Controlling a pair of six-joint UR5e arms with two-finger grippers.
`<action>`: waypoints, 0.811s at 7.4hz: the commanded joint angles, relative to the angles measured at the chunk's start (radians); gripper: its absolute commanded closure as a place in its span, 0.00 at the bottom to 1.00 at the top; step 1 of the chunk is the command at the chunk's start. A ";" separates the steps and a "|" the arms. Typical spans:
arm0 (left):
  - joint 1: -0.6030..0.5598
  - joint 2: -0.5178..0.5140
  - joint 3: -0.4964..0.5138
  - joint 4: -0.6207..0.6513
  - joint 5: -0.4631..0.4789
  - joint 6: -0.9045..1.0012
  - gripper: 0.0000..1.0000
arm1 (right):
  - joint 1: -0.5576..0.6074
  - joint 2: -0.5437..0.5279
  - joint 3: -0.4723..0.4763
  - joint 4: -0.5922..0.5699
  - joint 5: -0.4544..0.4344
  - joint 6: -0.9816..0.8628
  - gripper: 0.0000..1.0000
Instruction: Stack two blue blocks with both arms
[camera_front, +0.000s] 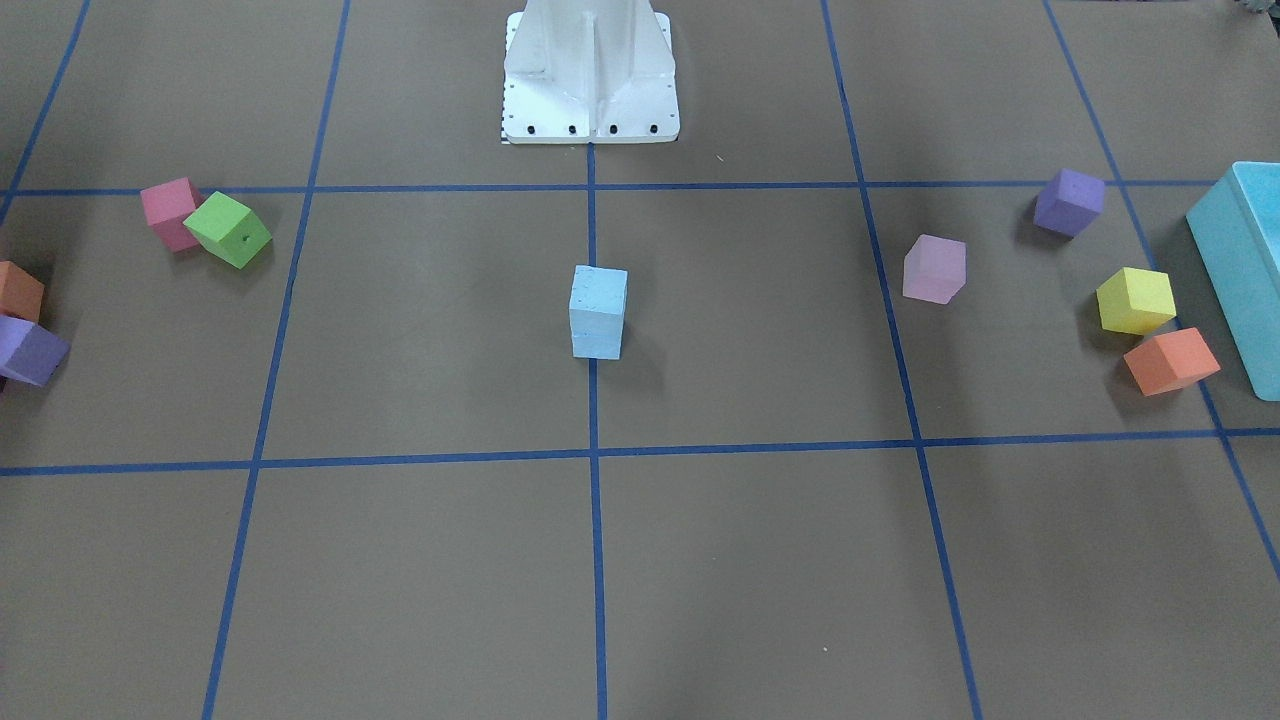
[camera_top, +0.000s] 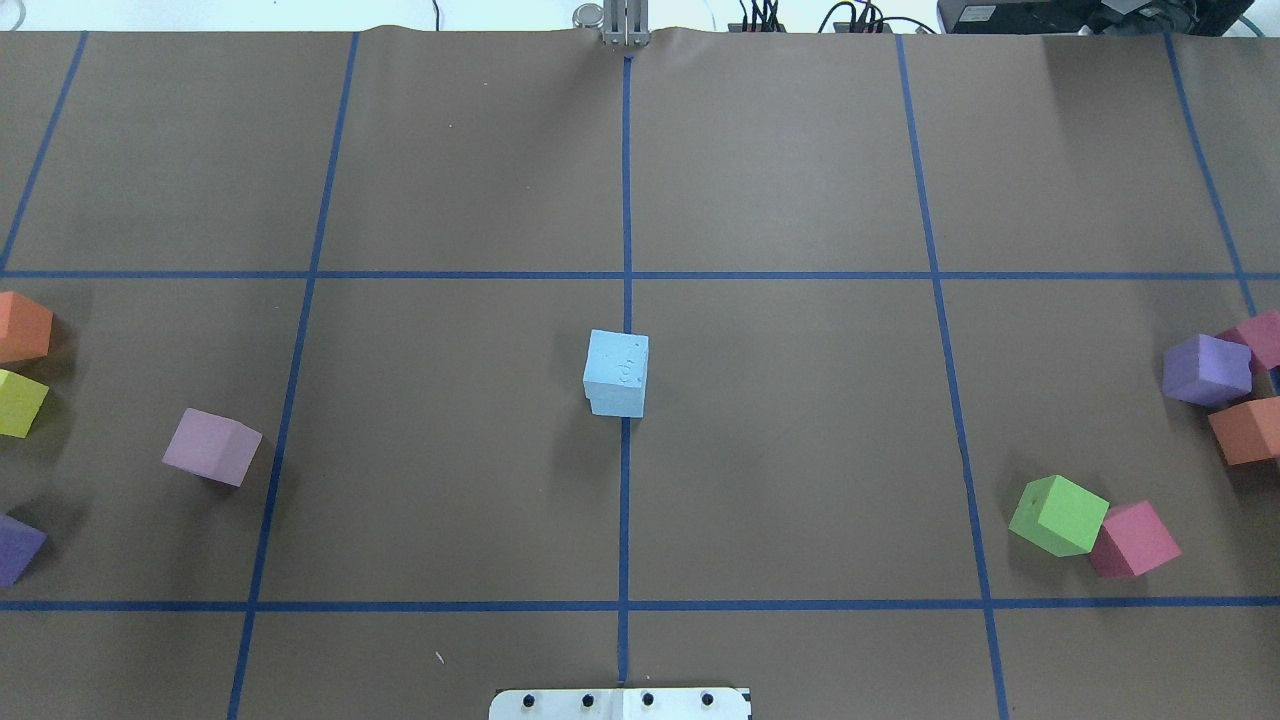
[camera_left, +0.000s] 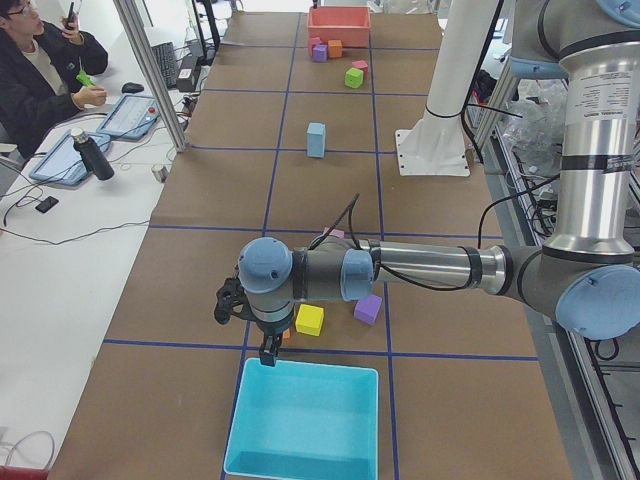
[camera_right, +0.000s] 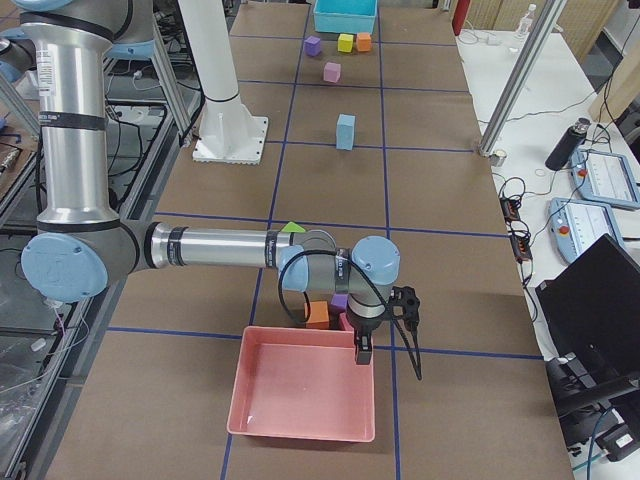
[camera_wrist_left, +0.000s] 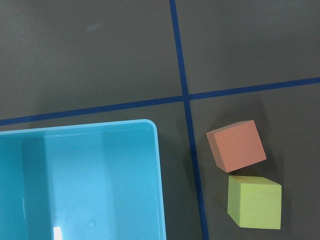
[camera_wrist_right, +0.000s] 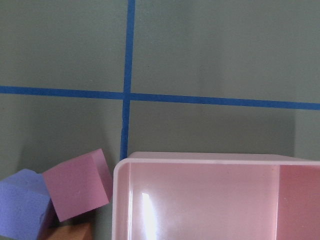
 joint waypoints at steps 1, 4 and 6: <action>0.000 0.013 -0.001 0.000 0.000 0.000 0.02 | 0.000 -0.002 -0.002 0.000 0.000 0.000 0.00; -0.005 0.019 -0.010 0.000 0.002 0.000 0.02 | 0.000 -0.002 0.001 0.000 0.000 0.000 0.00; -0.002 0.041 -0.042 0.000 0.052 -0.003 0.02 | 0.000 -0.002 0.001 0.000 0.000 0.000 0.00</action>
